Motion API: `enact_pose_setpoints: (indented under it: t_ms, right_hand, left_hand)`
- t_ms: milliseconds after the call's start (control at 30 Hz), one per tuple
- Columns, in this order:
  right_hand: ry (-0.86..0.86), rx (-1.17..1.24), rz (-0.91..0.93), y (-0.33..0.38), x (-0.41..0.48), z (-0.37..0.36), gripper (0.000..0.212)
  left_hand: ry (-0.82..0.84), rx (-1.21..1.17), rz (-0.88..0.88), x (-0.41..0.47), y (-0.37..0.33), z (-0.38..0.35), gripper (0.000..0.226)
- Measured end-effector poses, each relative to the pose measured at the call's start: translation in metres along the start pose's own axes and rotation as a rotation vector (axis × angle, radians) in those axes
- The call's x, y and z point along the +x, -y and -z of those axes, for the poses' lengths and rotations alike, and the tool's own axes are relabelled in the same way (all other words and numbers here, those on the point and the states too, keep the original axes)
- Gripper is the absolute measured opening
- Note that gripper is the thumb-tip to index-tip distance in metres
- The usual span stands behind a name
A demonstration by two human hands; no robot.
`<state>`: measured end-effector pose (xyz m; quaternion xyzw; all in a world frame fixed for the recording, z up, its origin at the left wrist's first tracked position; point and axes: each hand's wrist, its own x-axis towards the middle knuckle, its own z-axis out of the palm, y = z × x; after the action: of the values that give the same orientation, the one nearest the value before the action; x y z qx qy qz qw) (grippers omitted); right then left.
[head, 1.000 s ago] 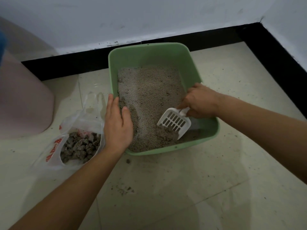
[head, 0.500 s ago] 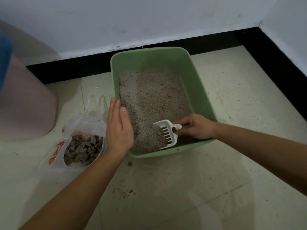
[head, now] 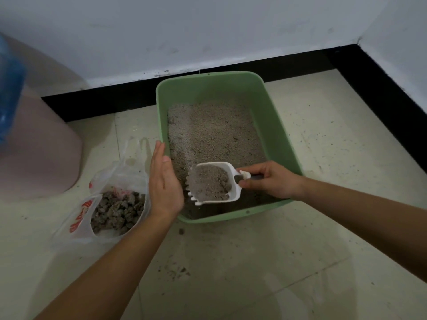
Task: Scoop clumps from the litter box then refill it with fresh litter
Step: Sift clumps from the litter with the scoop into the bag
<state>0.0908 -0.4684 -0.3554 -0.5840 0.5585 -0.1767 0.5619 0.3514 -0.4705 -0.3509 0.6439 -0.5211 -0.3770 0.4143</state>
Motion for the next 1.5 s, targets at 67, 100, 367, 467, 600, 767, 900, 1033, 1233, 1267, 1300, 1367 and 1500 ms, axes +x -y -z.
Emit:
enact_pose_setpoints:
  t_ms: [67, 100, 367, 467, 600, 767, 900, 1033, 1233, 1267, 1300, 1367, 1500]
  right_hand:
    - [-0.012, 0.020, 0.009, 0.004, -0.002, 0.004, 0.039]
    - [-0.019, 0.014, 0.013, 0.005, -0.002, 0.004, 0.039]
    - [-0.030, -0.156, 0.069, 0.011, -0.003, -0.018, 0.041]
    - [-0.015, -0.225, 0.093, 0.016, 0.001, -0.022, 0.044]
    - [-0.036, -0.193, 0.078, 0.017, 0.003, -0.016, 0.040]
    - [0.000, -0.259, 0.063, 0.018, 0.000, -0.020, 0.039]
    - [-0.015, -0.275, 0.060, 0.021, 0.001, -0.020, 0.040]
    - [-0.010, -0.269, 0.052, 0.020, -0.001, -0.020, 0.039]
    - [-0.041, -0.333, 0.036, 0.022, -0.002, -0.024, 0.038]
    - [-0.045, -0.322, 0.038, 0.024, -0.003, -0.023, 0.038]
    - [-0.057, -0.314, 0.035, 0.028, -0.005, -0.022, 0.038]
    - [-0.075, -0.353, 0.018, 0.032, -0.006, -0.021, 0.039]
    - [-0.035, -0.465, -0.020, 0.040, -0.010, -0.027, 0.037]
  left_hand:
    - [0.001, 0.011, 0.007, 0.001, 0.001, 0.000, 0.066]
    - [0.000, 0.015, 0.009, 0.001, 0.001, 0.000, 0.066]
    - [0.008, -0.069, 0.006, 0.001, 0.001, 0.001, 0.063]
    - [0.010, -0.089, 0.006, 0.001, 0.002, 0.000, 0.064]
    - [0.003, -0.043, -0.010, 0.001, 0.005, 0.001, 0.060]
    - [0.003, -0.076, 0.000, 0.002, 0.006, 0.000, 0.063]
    - [0.006, -0.047, -0.008, 0.003, 0.009, 0.001, 0.058]
    - [0.006, -0.059, -0.007, 0.003, 0.009, 0.000, 0.061]
    - [0.016, -0.089, 0.025, 0.004, 0.005, -0.001, 0.062]
    - [0.019, -0.108, 0.037, 0.005, 0.004, -0.001, 0.064]
    - [0.018, -0.131, 0.049, 0.006, 0.002, -0.001, 0.066]
    - [0.019, -0.161, 0.073, 0.006, 0.000, 0.000, 0.069]
    - [0.096, -0.131, 0.117, 0.007, 0.000, 0.005, 0.066]
